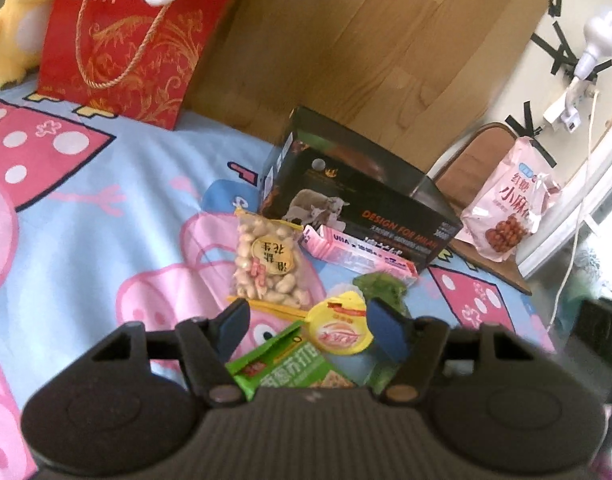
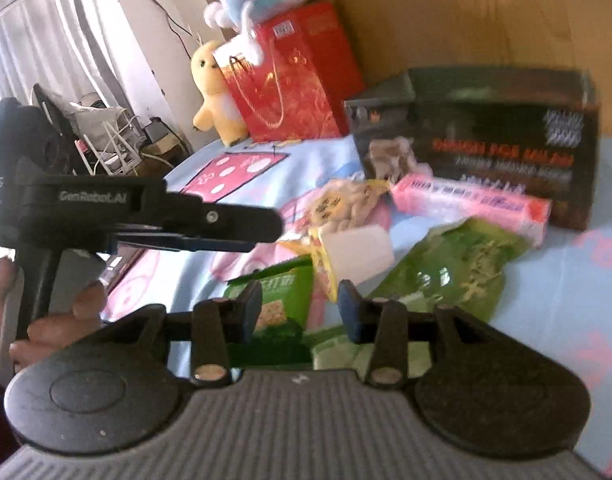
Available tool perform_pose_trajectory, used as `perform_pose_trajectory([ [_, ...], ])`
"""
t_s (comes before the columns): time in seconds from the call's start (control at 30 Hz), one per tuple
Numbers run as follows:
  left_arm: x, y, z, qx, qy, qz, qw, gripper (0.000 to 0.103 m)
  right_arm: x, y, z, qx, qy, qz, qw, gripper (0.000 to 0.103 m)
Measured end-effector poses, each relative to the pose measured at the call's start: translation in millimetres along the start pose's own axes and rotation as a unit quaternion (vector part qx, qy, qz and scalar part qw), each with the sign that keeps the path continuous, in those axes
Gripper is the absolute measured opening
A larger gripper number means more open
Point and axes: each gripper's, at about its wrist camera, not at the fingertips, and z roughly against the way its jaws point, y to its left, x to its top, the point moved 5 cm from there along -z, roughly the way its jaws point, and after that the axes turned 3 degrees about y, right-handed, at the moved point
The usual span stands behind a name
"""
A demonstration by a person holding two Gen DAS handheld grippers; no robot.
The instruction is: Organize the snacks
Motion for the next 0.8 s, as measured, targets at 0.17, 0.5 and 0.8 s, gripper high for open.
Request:
perform_pose_trajectory([
  [0.17, 7, -4, -1, -0.010, -0.003, 0.000, 0.9999, 0.065, 24, -78, 25, -0.084, -0.061, -0.120, 0.987, 0.046],
  [0.5, 64, -31, -76, 0.028, 0.015, -0.044, 0.9985, 0.067, 22, -115, -4, -0.103, -0.046, -0.164, 0.980, 0.046],
  [0.8, 50, -37, -113, 0.020, 0.057, -0.043, 0.9973, 0.064, 28, -115, -12, -0.083, -0.040, -0.146, 0.985, 0.048],
])
